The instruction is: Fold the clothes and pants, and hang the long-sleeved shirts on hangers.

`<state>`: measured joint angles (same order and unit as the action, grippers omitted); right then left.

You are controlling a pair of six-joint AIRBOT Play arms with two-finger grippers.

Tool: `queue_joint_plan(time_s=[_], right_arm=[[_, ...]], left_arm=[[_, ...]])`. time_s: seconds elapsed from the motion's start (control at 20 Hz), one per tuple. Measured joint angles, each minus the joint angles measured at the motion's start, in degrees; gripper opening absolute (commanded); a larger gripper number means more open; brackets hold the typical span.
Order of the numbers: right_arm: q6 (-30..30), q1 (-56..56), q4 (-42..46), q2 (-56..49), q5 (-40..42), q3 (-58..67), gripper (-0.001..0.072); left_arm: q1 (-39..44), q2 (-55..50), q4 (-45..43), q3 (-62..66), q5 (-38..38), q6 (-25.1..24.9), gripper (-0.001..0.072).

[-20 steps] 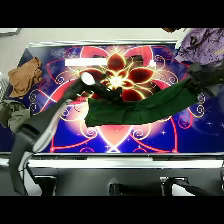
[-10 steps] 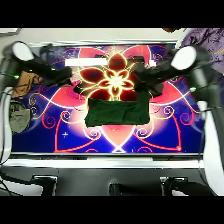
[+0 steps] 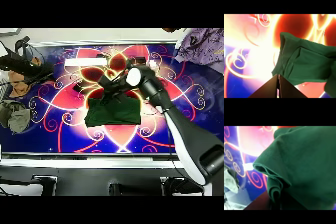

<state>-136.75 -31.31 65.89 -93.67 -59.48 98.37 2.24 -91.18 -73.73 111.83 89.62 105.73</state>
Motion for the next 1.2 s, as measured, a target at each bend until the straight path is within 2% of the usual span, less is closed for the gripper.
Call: queue_joint_plan(time_s=[0.45,0.5,0.55,0.6,0.65,0.7,1.0,1.15,1.2], right_arm=[[3.41,-2.34,-4.07,-6.93,3.67,0.0,0.0035],[4.11,-2.36,-4.48,-7.52,3.89,0.0,0.0083],[5.11,-2.38,-5.03,-8.11,4.28,0.0,0.0219],[6.32,-2.4,-5.75,-8.57,4.83,0.0,0.0387],[7.85,-2.43,-6.56,-8.96,5.38,0.0,0.047],[9.51,-2.43,-7.3,-9.2,5.79,0.0,0.0499],[17.64,0.72,-10.19,-6.91,6.71,0.02,0.0502],[21.07,6.91,-10.47,-3.34,3.63,0.04,0.0507],[22.8,9.66,-10.6,-2.16,1.51,0.04,0.0556]], left_arm=[[-0.26,0.07,-0.31,-0.02,-0.61,-0.28,0.0019],[-0.24,0.07,-0.31,-0.02,-0.63,-0.28,0.0019],[-0.24,0.07,-0.31,-0.02,-0.63,-0.28,0.0019],[-0.26,0.07,-0.31,0.0,-0.63,-0.28,0.0019],[-0.26,0.07,-0.31,-0.02,-0.63,-0.28,0.0019],[-0.24,0.07,-0.31,-0.02,-0.66,-0.28,0.0019],[-0.24,0.07,-0.31,-0.02,-0.68,-0.26,0.0019],[-0.26,0.07,-0.31,0.0,-0.68,-0.22,0.0019],[-0.26,0.07,-0.31,-0.02,-0.68,-0.2,0.0019]])
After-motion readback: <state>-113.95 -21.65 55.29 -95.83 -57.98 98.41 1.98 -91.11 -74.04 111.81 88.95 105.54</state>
